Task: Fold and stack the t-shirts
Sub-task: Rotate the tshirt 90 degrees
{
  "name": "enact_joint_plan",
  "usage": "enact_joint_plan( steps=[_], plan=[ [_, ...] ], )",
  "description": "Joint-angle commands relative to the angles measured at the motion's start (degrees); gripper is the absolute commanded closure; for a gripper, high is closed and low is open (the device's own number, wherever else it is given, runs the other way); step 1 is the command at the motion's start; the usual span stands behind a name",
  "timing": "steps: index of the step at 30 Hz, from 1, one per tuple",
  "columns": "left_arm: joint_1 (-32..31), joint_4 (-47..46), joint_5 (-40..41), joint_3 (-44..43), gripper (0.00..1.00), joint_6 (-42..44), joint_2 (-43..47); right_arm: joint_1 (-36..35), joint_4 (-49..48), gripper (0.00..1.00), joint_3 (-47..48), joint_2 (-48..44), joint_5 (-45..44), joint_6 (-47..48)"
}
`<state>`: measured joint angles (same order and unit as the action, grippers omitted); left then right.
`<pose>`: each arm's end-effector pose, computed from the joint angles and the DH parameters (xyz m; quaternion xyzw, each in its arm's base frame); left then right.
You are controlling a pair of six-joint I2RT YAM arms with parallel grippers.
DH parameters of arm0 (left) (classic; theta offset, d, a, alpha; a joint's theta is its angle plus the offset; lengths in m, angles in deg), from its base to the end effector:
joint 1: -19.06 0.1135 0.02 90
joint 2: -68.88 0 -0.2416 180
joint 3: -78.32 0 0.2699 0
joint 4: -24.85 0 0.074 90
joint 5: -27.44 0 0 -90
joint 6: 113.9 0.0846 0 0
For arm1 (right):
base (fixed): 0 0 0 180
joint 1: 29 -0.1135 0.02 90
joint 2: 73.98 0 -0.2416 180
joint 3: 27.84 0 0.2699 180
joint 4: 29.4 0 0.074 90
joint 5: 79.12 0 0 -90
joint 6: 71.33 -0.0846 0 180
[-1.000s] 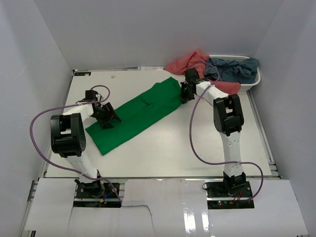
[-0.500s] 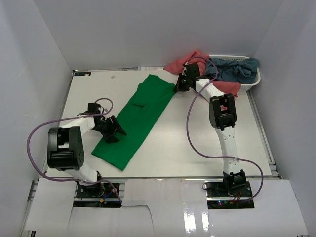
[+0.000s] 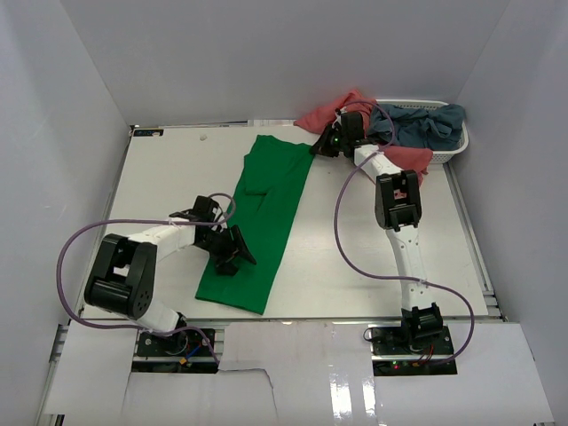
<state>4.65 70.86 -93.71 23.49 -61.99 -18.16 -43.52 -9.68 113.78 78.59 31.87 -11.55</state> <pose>0.2465 -0.1085 0.0676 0.1696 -0.9435 0.2833 0.0295 0.6033 0.1875 0.0955 0.0274 0.8587 0.3316 0.3898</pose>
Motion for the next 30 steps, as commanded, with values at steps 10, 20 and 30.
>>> enact_joint_plan(
  steps=[10, 20, 30],
  plan=[
    [-9.8, -6.4, -4.3, -3.5, 0.3, -13.3, 1.7, 0.7, -10.7, 0.91, 5.7, 4.1, 1.2, -7.1],
    [-16.7, -8.1, -1.3, -7.8, 0.3, -16.9, -0.6, 2.0, -16.0, 0.82, 3.9, 1.3, 2.5, -9.2],
    [-10.3, 6.5, 5.2, -10.1, 0.28, -8.9, 7.0, 3.3, -16.5, 0.79, -3.0, -9.0, 5.2, -5.6]
  ],
)
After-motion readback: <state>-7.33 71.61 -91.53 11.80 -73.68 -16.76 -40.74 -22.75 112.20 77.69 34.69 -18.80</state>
